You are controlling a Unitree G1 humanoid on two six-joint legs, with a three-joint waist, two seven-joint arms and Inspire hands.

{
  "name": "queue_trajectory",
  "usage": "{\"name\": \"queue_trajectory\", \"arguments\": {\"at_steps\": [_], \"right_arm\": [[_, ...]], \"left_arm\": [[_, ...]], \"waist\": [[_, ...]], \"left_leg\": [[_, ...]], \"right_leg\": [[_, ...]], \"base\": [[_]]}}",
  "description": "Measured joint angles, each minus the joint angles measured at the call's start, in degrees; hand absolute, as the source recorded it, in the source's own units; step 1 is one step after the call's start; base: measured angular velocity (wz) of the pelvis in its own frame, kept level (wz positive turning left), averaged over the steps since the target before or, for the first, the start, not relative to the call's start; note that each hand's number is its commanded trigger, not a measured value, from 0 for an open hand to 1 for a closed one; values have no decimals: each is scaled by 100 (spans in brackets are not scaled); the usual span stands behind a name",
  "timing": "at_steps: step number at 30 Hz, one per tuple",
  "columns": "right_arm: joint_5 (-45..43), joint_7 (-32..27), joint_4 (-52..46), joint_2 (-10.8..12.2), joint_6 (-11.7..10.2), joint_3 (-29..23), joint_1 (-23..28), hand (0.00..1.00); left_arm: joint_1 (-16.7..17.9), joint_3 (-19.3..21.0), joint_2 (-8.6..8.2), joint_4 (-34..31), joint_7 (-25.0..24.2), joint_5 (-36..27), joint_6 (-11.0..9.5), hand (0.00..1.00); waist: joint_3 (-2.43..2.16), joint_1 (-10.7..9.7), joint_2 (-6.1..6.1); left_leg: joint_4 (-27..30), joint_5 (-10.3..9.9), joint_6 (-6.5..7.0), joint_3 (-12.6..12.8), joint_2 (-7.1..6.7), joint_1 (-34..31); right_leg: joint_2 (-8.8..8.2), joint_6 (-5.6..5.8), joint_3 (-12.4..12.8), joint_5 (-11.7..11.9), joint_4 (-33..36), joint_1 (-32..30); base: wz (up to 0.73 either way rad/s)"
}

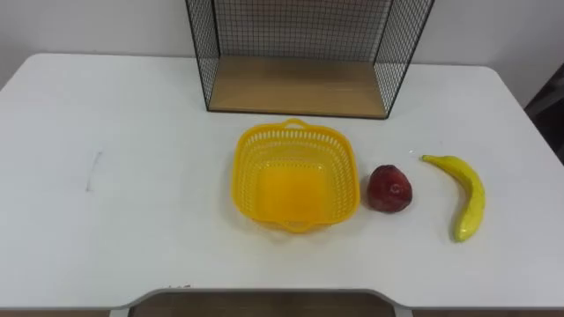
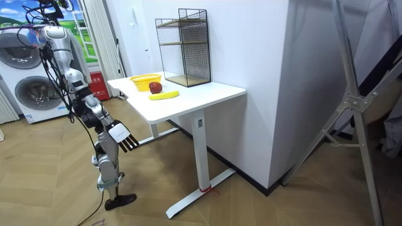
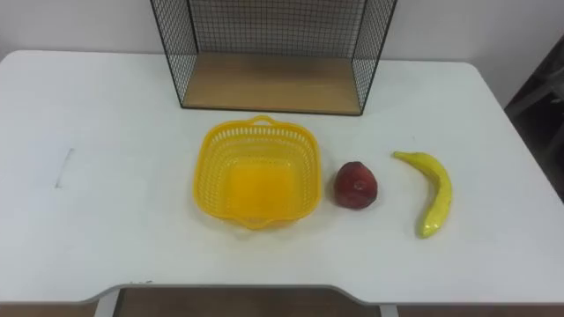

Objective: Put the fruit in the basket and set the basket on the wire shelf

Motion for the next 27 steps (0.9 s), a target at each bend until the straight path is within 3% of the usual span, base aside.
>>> {"name": "queue_trajectory", "arguments": {"at_steps": [16, 22, 25, 27], "right_arm": [[253, -3, 44, 0, 49, -3, -5, 0], [1378, -58, 262, 4, 57, -22, 62, 0], [2083, -117, 350, 13, 111, -379, 160, 0], [3030, -218, 336, 10, 168, -913, 224, 0]], "left_arm": [[58, 124, -10, 7, 1, 104, 19, 0], [-14, 169, -10, 114, 1, 105, 12, 0], [-2, 330, -15, 121, 1, 95, -6, 0], [-2, 554, -28, 125, 8, 87, -67, 0]], "waist": [[-33, 11, -20], [-33, 3, -35], [-40, -15, -13], [-32, -109, -22]], "left_leg": [[-6, -1, 0, 5, 2, -2], [-12, -1, 0, 5, 3, -1], [-22, -1, 0, 11, 3, 25], [-49, 0, 0, 15, 2, 30]], "right_leg": [[6, -3, -1, 4, 2, 4], [5, -4, -7, 5, 8, 33], [8, -4, 2, 5, -5, 12], [10, -2, 12, 3, 4, 33]], "base": [[0], [0], [0], [0]]}}
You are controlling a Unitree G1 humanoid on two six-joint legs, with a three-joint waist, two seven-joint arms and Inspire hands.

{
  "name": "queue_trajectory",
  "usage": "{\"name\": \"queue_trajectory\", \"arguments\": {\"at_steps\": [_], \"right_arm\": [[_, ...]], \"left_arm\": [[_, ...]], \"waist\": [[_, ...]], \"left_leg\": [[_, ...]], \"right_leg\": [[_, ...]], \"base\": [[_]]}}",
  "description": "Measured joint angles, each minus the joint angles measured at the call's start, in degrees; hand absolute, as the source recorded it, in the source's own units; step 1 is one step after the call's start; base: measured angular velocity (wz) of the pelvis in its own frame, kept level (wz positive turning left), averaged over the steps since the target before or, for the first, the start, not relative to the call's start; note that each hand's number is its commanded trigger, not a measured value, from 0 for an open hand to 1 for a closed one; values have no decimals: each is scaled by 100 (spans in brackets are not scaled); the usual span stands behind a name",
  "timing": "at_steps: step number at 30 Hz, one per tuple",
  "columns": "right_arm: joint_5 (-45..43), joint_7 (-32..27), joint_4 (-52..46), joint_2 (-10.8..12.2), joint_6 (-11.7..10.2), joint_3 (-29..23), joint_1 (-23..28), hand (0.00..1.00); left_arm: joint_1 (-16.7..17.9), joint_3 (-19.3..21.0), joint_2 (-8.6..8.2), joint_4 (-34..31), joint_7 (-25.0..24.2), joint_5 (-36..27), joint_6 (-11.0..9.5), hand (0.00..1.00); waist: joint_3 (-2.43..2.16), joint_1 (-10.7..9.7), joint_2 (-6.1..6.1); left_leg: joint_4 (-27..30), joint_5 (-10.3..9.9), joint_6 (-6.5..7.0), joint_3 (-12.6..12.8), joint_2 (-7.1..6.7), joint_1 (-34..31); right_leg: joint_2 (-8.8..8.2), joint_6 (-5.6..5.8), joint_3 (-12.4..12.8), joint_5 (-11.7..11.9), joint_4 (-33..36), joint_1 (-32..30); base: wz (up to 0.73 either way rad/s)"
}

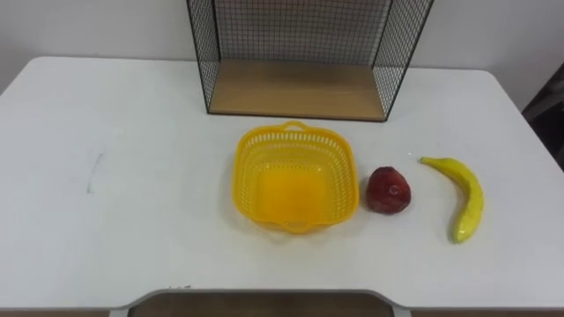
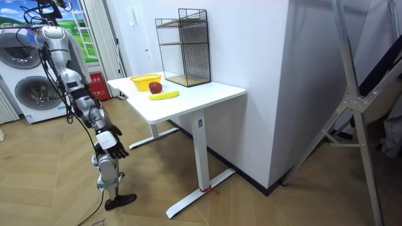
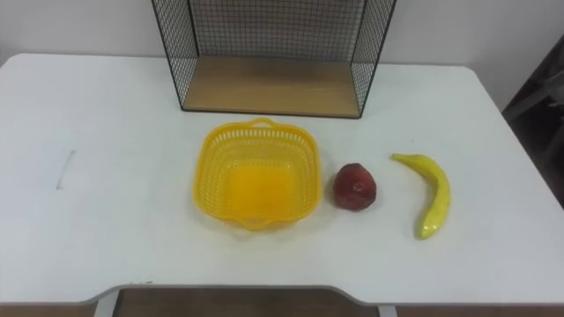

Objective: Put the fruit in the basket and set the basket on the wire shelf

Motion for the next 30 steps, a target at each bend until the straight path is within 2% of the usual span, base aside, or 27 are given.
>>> {"name": "queue_trajectory", "arguments": {"at_steps": [4, 6, 8, 10, 13, 16, 19, 21, 22, 24, 26, 30], "right_arm": [[1595, -280, -85, -13, -2, -825, -5, 0], [2502, -573, -486, -24, -8, -1347, -12, 0], [3083, -745, -740, -57, -82, -1664, -45, 0], [3411, -920, -883, -78, -159, -1952, -118, 0], [3687, -1415, -1470, -77, -197, -2468, -134, 0], [3654, -2035, -2015, -165, -381, -2677, -178, 0], [3178, -2854, -3012, -189, -485, -2826, -185, 0], [2480, -3509, -3977, -227, -669, -2845, -186, 0], [2321, -3651, -4233, -252, -693, -2852, -189, 0], [1595, -4166, -5106, -396, -885, -2814, -200, 0], [1083, -4503, -5655, -474, -1033, -2763, -231, 0], [12, -4908, -6548, -650, -1146, -2712, -265, 0]], "left_arm": [[87, 299, -1, 21, 17, -29, -129, 0], [125, 355, 35, -9, 23, -114, -206, 0], [129, 359, 59, -14, 53, -116, -240, 0], [133, 373, 61, -42, 143, -115, -295, 0], [165, 601, 59, -65, 144, -110, -375, 0], [212, 656, 83, -70, 150, -112, -375, 0], [235, 666, 61, -81, 234, -89, -375, 0], [238, 733, 73, -147, 327, -107, -408, 0], [242, 738, 75, -171, 360, -103, -412, 0], [261, 723, 96, -266, 393, -93, -475, 0], [261, 660, 114, -266, 398, -106, -510, 0], [237, 484, 147, -265, 397, -106, -522, 0]], "waist": [[12, -112, 9], [25, -213, 28], [13, -278, 53], [12, -374, 64], [-2, -459, 47], [-8, -505, 22], [-11, -514, 12], [-8, -500, -2], [-10, -510, -11], [5, -491, -36], [7, -475, -60], [30, -381, -120]], "left_leg": [[-6, 0, 0, 46, 1, 63], [-21, -1, 2, 74, -4, 70], [-14, -1, 2, 128, -4, 70], [-6, -1, 3, 134, -4, 66], [-3, 0, 4, 160, -6, 59], [2, 0, 4, 214, -15, 45], [56, 0, 4, 252, -18, -39], [66, 2, 6, 256, -18, -100], [75, 2, 6, 255, -19, -120], [79, 3, 7, 253, -20, -136], [76, 4, 7, 252, -19, -138], [59, 3, 7, 264, -17, -159]], "right_leg": [[-1, 2, 40, -3, 26, -13], [-2, 7, 85, -9, 55, -44], [-1, 8, 148, -20, 119, -98], [-2, 8, 151, -20, 130, -105], [-12, 3, 170, -52, 207, -127], [-25, 7, 238, -115, 314, -265], [-31, 2, 291, -125, 415, -379], [-31, 1, 293, -125, 440, -465], [-35, 1, 293, -125, 436, -486], [-36, 0, 290, -125, 431, -496], [-35, 1, 290, -125, 423, -494], [-26, -1, 302, -122, 389, -521]], "base": [[-7], [-9], [-12], [-4], [-3], [-10], [-9], [0], [0], [0], [0], [0]]}}
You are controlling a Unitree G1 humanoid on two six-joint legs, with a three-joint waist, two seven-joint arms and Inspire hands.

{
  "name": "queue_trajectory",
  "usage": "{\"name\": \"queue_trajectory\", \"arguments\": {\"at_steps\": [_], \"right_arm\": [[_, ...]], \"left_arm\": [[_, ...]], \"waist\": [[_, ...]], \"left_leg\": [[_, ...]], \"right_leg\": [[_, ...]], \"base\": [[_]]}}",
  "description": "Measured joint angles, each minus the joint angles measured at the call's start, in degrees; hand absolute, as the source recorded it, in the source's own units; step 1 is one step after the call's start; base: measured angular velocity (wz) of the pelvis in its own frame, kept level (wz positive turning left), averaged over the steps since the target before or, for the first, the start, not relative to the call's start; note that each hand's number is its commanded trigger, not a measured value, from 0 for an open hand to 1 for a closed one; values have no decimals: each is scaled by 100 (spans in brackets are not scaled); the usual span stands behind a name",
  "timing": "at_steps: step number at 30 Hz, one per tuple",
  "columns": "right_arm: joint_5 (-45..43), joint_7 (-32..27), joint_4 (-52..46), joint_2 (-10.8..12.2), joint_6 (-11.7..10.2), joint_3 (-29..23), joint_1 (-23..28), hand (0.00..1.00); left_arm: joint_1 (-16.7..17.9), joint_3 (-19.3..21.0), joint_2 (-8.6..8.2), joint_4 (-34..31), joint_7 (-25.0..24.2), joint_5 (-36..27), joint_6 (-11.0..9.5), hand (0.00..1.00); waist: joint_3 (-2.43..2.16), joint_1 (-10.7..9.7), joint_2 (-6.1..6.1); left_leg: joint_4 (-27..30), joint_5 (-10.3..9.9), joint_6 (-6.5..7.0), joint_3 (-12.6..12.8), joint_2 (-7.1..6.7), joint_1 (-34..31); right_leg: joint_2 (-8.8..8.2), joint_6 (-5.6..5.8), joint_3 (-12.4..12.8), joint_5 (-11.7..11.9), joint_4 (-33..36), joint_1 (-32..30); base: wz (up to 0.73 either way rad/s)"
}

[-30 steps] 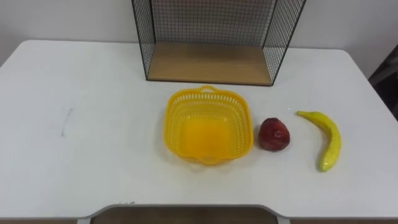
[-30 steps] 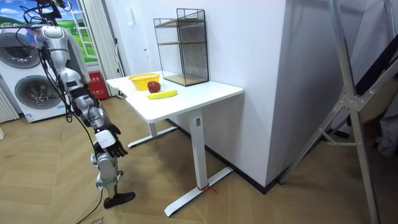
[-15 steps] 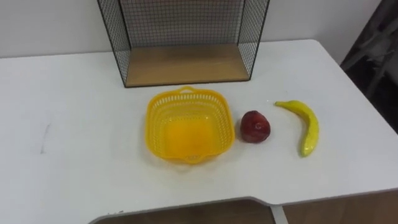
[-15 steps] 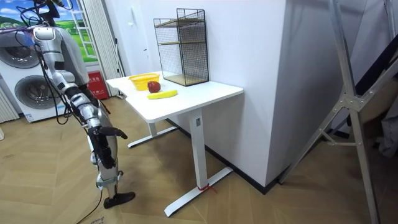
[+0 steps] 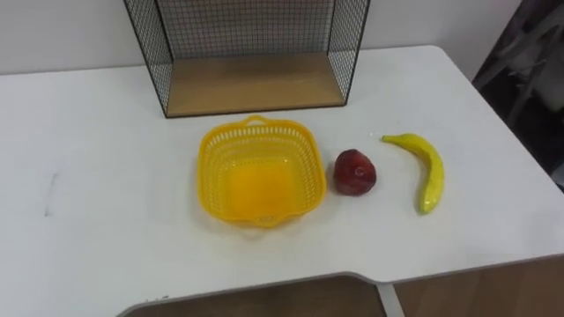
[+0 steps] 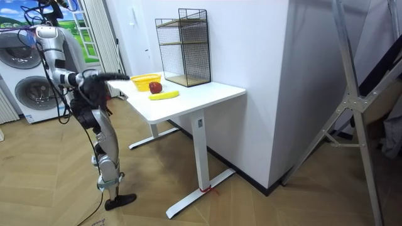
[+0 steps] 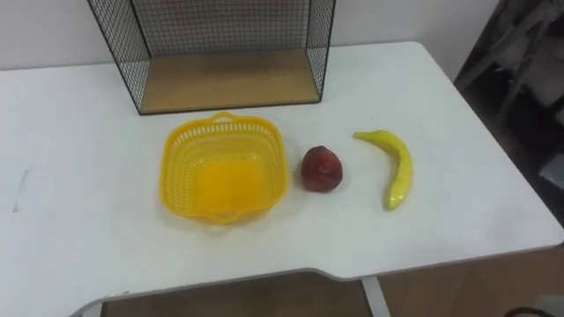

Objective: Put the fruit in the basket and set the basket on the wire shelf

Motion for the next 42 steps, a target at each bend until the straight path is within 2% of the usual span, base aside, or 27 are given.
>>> {"name": "queue_trajectory", "arguments": {"at_steps": [1, 2, 4, 6, 10, 12, 17, 21, 26, 29, 35, 40, 42], "right_arm": [[-49, -2, -60, -31, -36, 13, 0, 0], [-147, 1, -186, -69, -59, 97, -4, 0], [-350, 29, -450, -71, -57, 298, -17, 0], [-554, 258, -768, -71, -45, 698, -27, 0], [-615, 844, -956, -82, -13, 1177, -38, 0], [-617, 1379, -956, -109, 102, 1468, -69, 0], [-676, 2426, -938, -164, 301, 1787, -112, 0], [-781, 3085, -820, -280, 472, 2165, -129, 0], [-1113, 3790, -674, -294, 714, 2641, -258, 0], [-1128, 4147, -586, -294, 754, 2680, -297, 0], [-1656, 4701, -402, -294, 790, 2687, -427, 0], [-2009, 5075, -211, -293, 797, 2861, -429, 0], [-2242, 5256, -140, -292, 820, 2879, -429, 0]], "left_arm": [[4, -34, 9, 0, 0, 0, 0, 0], [-5, -56, 8, 0, -1, 1, 0, 0], [1, -191, 14, 0, -10, 8, 2, 0], [-15, -394, 13, -2, -13, 48, 4, 0], [-55, -491, 9, 3, -14, 102, 12, 0], [-63, -519, -15, 5, -52, 104, 15, 0], [-45, -563, -48, -4, -82, 104, 73, 0], [-33, -680, -41, -168, -88, 101, 153, 0], [-62, -823, -8, -363, -98, 57, 156, 0], [-62, -834, 3, -372, -154, 62, 155, 0], [-60, -837, 5, -369, -149, 69, 190, 0], [-70, -838, 5, -366, -140, 74, 194, 0], [-77, -835, 4, -364, -151, 116, 193, 0]], "waist": [[14, 9, 15], [6, 55, -24], [9, 74, -24], [10, 110, 2], [-6, 231, 19], [7, 286, -5], [45, 363, -67], [41, 384, -85], [44, 411, -119], [36, 455, -167], [49, 506, -260], [49, 524, -232], [28, 541, -194]], "left_leg": [[-2, 0, 0, 0, 1, -3], [-6, 0, 0, 9, 1, -8], [-13, 0, 0, 22, 6, -42], [-11, 0, 0, 25, 8, -118], [-10, 2, 0, 28, 11, -152], [-11, 2, 0, 28, 15, -137], [-10, 2, 0, 16, 18, -154], [-6, 2, 0, -46, 18, -151], [-3, 2, 0, -48, 16, -103], [-4, 2, 0, -60, 16, -32], [-2, 2, 0, -126, 18, -49], [9, 1, -1, -136, 23, -53], [10, 1, -1, -136, 22, -53]], "right_leg": [[1, 0, 0, 0, -5, 4], [2, 0, 6, 0, 4, 2], [10, -5, 20, 8, 14, -7], [17, -5, 29, 36, 8, -79], [18, -8, 28, 40, 22, -135], [18, -9, 21, 41, 18, -119], [10, -10, -14, 41, 4, -118], [3, -10, -70, 41, -1, -81], [2, -13, -69, 43, -27, 9], [7, -5, -86, 49, -106, 136], [7, -11, -159, 62, -120, 164], [9, -19, -172, 70, -118, 166], [9, -18, -173, 78, -115, 165]], "base": [[0], [-4], [-2], [0], [0], [0], [2], [7], [0], [5], [5], [1], [0]]}}
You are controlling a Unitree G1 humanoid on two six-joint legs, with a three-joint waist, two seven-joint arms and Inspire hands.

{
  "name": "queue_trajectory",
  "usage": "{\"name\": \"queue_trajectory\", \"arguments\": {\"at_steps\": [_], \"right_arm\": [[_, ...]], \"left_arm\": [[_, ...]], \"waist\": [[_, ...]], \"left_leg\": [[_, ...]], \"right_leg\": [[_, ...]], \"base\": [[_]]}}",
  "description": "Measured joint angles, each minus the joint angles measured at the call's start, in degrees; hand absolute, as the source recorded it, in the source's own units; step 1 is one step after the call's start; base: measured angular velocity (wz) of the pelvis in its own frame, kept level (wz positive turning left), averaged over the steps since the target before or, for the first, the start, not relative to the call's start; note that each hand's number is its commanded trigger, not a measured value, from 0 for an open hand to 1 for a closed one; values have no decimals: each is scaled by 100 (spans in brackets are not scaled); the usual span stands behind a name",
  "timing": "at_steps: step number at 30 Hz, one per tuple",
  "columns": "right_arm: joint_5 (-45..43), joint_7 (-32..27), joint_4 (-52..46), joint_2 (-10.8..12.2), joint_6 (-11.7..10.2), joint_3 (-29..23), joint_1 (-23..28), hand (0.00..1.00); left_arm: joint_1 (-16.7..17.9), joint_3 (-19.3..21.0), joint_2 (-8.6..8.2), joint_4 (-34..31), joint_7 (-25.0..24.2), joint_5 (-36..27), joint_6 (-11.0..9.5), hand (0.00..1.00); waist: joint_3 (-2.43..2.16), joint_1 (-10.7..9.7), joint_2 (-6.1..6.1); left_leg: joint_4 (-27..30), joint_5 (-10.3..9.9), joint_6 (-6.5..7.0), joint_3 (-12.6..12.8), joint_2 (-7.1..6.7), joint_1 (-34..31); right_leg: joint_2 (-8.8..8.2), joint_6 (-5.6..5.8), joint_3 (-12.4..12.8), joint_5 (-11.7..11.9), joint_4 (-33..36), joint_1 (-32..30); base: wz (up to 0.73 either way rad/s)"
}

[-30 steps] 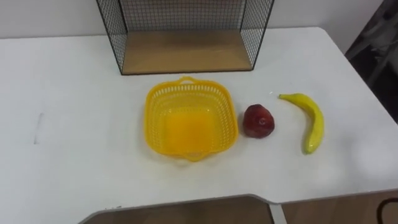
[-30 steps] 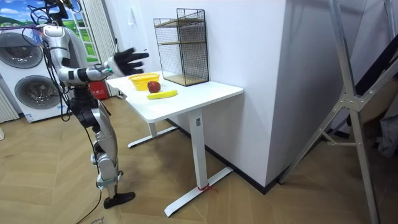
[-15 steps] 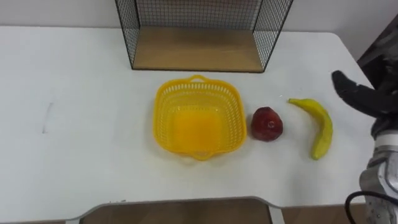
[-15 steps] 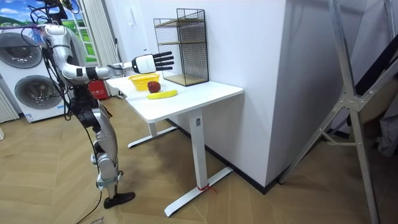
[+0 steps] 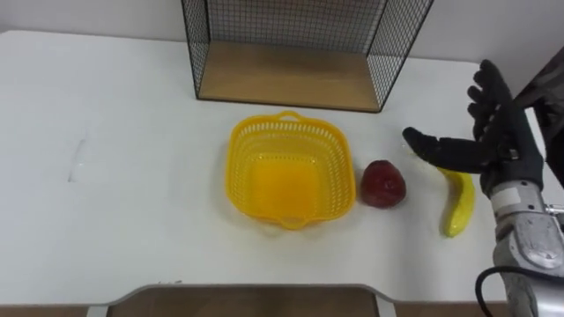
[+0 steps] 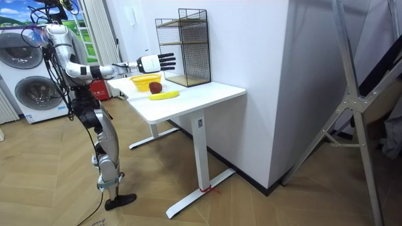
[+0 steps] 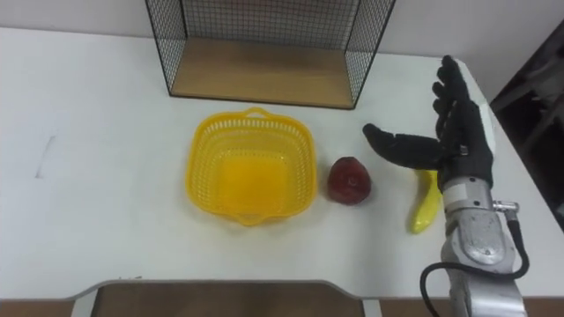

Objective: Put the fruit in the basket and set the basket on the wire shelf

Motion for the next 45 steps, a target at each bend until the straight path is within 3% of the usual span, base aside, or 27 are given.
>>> {"name": "queue_trajectory", "arguments": {"at_steps": [2, 9, 24, 45], "right_arm": [[-120, 77, 88, 0, 0, 0, 0, 0], [-515, 252, 320, 1, 1, -2, 0, 0], [-664, 600, 335, 15, 25, 247, 7, 0], [-666, 813, 740, 76, 97, 552, 59, 0]], "left_arm": [[1, 2, -1, -2, -15, 0, 0, 0], [-35, 4, -1, -3, -26, 4, -7, 0], [-64, -58, 12, -70, -31, 8, -52, 0], [-15, -105, 19, -56, -16, 5, -50, 0]], "waist": [[-23, 15, 24], [-33, 107, 44], [-10, 120, 85], [-36, 144, 38]], "left_leg": [[2, 0, 0, 0, 0, 3], [7, 0, 0, 3, 0, -9], [0, 0, 0, 1, -1, -12], [5, 0, 0, -97, -2, -9]], "right_leg": [[0, 0, 0, 0, 8, 0], [0, -8, 2, 8, 14, -23], [-2, -7, 4, 9, 7, -30], [2, 3, -87, 33, -99, 78]], "base": [[0], [0], [0], [2]]}}
